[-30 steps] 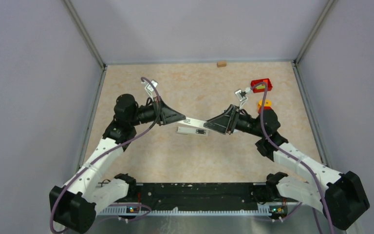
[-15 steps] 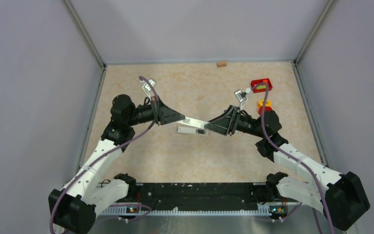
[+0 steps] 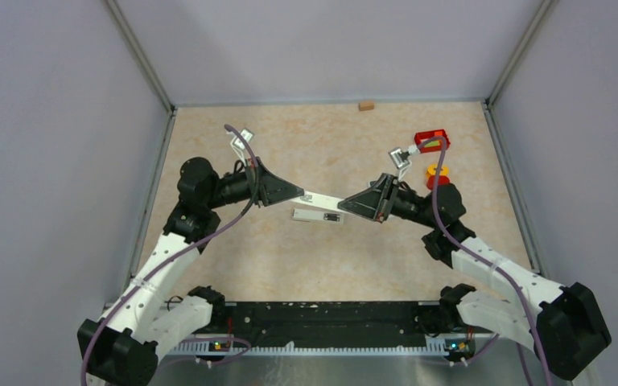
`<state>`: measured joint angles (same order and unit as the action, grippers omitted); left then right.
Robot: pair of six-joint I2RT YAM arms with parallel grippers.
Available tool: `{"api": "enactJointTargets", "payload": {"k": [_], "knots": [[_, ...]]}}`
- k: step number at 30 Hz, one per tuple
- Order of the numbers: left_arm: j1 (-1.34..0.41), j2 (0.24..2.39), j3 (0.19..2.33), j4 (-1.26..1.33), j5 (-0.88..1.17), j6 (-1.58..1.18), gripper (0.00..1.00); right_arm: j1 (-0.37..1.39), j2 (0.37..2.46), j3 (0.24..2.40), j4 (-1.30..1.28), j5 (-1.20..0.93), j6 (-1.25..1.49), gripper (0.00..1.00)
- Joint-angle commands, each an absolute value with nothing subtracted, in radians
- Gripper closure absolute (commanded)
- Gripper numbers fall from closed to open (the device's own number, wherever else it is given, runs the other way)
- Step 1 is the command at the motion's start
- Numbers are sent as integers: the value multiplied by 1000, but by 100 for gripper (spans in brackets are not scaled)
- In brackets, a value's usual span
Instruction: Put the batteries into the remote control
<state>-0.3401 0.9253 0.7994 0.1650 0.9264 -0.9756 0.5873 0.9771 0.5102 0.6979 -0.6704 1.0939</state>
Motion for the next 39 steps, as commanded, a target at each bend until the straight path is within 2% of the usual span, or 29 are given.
{"api": "enactJointTargets", "payload": {"k": [1,2,3,5,6,8,10,13,17,23,27,29,39], "knots": [[-334,917,825,212,923,-981,100,595,981,518,770,-662,1102,95],[-334,917,825,211,919,-978,100,595,983,520,766,-661,1104,100],[-334,919,823,205,913,-974,100,595,985,522,763,-660,1104,100],[-333,921,827,170,887,-951,89,595,988,526,747,-655,1097,100],[-333,923,830,126,867,-931,80,595,989,532,724,-650,1087,100],[-334,924,849,2,785,-859,45,595,996,558,623,-617,1048,100],[-334,929,871,-153,649,-775,19,595,1016,595,478,-565,988,100],[-333,945,888,-338,405,-691,2,595,1092,660,277,-507,903,100],[-333,985,872,-445,202,-667,1,595,1266,739,192,-556,841,100],[-333,1037,808,-410,154,-677,2,595,1489,848,178,-574,813,100],[-333,1100,778,-361,169,-690,27,595,1603,903,197,-580,817,100],[-333,1142,775,-347,203,-685,34,593,1651,919,209,-581,821,100],[-333,1269,732,-243,280,-712,38,559,1723,935,203,-578,829,100]]}}
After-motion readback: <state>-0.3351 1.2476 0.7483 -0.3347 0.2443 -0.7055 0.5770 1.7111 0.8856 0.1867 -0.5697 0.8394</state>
